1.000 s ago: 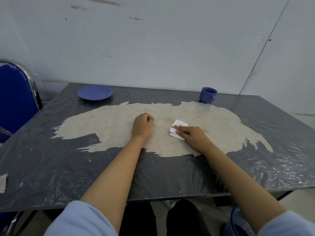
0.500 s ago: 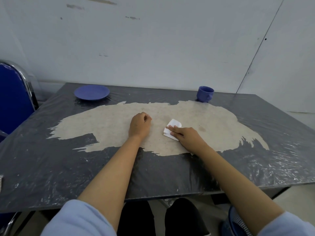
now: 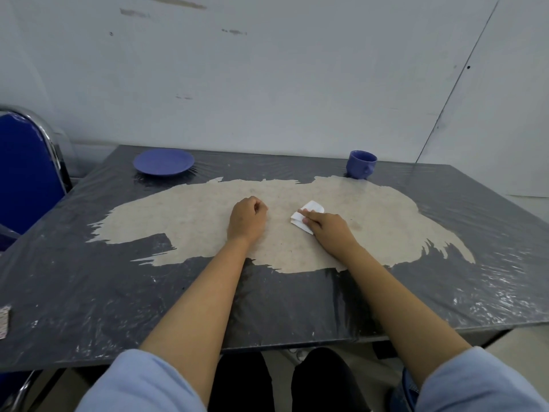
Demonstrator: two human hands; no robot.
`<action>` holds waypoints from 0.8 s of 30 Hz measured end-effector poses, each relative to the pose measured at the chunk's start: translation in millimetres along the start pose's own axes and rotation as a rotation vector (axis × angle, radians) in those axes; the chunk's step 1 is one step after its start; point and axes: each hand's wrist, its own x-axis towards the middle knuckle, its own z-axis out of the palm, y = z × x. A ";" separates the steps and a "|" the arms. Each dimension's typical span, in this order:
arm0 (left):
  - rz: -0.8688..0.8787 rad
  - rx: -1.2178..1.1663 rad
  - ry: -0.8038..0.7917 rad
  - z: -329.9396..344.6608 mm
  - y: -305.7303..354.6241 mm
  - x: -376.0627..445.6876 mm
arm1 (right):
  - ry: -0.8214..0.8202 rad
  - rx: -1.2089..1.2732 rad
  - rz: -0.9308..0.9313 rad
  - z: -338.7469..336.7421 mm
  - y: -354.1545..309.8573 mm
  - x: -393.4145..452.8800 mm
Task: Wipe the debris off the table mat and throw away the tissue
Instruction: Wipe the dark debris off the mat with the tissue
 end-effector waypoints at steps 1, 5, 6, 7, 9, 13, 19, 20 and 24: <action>-0.001 0.004 0.002 0.3 -0.1 0.0 | -0.010 -0.002 -0.004 0.5 -3.0 0.3; -0.006 0.020 0.007 1.2 -0.2 -0.1 | -0.058 -0.022 -0.034 1.5 -10.2 -7.1; -0.006 0.019 0.006 1.1 0.0 -0.3 | -0.069 -0.010 -0.044 0.7 -10.6 -9.7; -0.006 0.020 0.005 0.9 0.1 -0.3 | -0.082 0.008 -0.053 -0.6 -10.2 -12.2; -0.008 0.024 0.000 0.8 0.3 -0.3 | -0.109 0.042 -0.064 -3.1 -6.5 -16.9; -0.005 0.007 -0.005 -0.1 -0.3 -0.5 | -0.124 0.097 -0.067 -5.7 3.4 -24.6; -0.002 -0.010 -0.013 -1.5 0.5 -1.3 | 0.045 0.171 -0.036 -9.5 15.1 -31.6; -0.004 -0.012 -0.015 -1.6 0.9 -1.1 | 0.065 0.179 -0.035 -9.7 16.1 -33.4; -0.005 -0.017 -0.016 -3.2 2.3 -2.0 | 0.068 0.197 -0.035 -13.8 20.4 -35.6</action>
